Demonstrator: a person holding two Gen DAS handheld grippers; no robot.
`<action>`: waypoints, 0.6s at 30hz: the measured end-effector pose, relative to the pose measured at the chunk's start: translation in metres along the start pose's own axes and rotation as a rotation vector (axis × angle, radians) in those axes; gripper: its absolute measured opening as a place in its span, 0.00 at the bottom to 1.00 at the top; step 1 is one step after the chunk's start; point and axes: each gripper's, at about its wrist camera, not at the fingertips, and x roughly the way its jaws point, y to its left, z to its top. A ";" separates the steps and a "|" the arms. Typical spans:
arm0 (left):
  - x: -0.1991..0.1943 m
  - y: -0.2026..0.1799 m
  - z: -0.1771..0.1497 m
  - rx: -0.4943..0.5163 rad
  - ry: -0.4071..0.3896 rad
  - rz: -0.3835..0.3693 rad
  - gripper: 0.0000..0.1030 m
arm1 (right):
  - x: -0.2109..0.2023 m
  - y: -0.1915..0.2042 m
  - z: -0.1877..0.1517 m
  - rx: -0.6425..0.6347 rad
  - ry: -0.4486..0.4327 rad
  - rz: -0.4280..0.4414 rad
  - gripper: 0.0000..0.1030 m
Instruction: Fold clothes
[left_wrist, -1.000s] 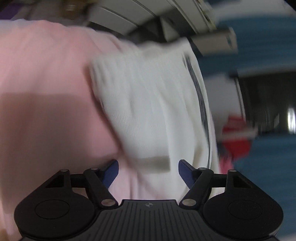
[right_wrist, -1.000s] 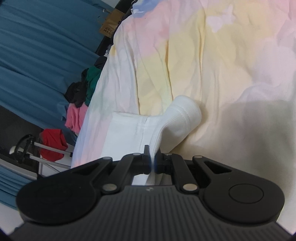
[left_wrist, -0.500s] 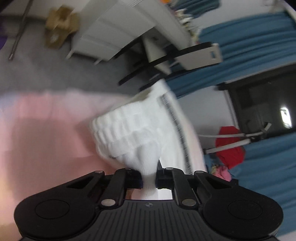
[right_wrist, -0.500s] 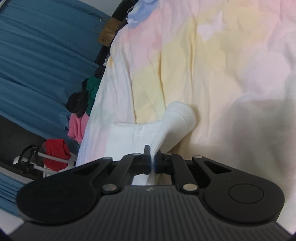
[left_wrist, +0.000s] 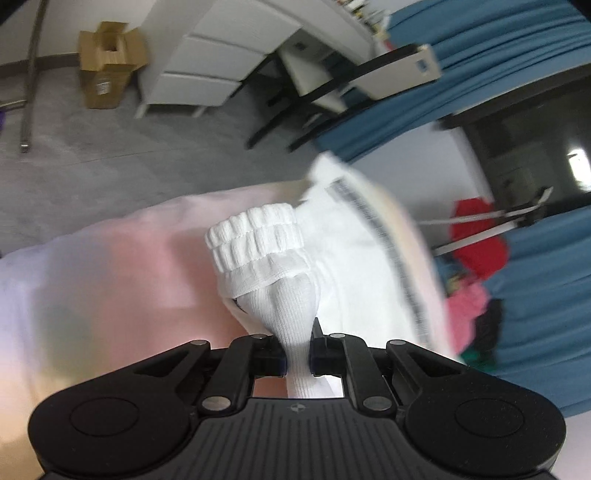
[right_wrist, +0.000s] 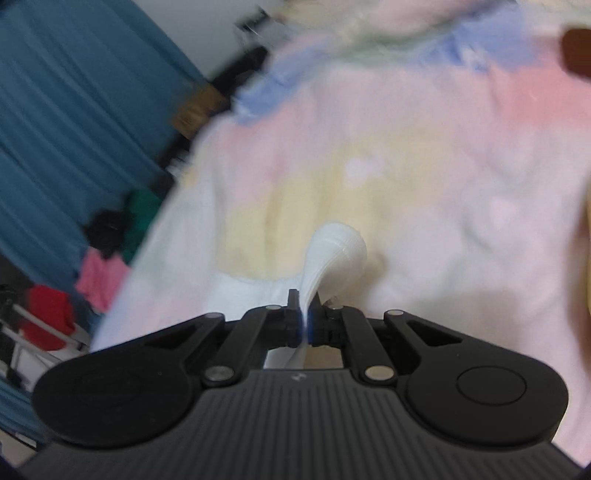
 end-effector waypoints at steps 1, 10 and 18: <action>0.004 0.007 -0.001 0.007 0.011 0.022 0.10 | 0.007 -0.006 -0.002 0.013 0.034 -0.034 0.06; 0.020 0.012 -0.012 0.183 0.016 0.095 0.18 | 0.033 -0.009 -0.010 -0.010 0.110 -0.135 0.08; -0.004 -0.020 -0.032 0.452 -0.036 0.144 0.81 | 0.012 0.012 -0.004 -0.034 0.113 -0.056 0.65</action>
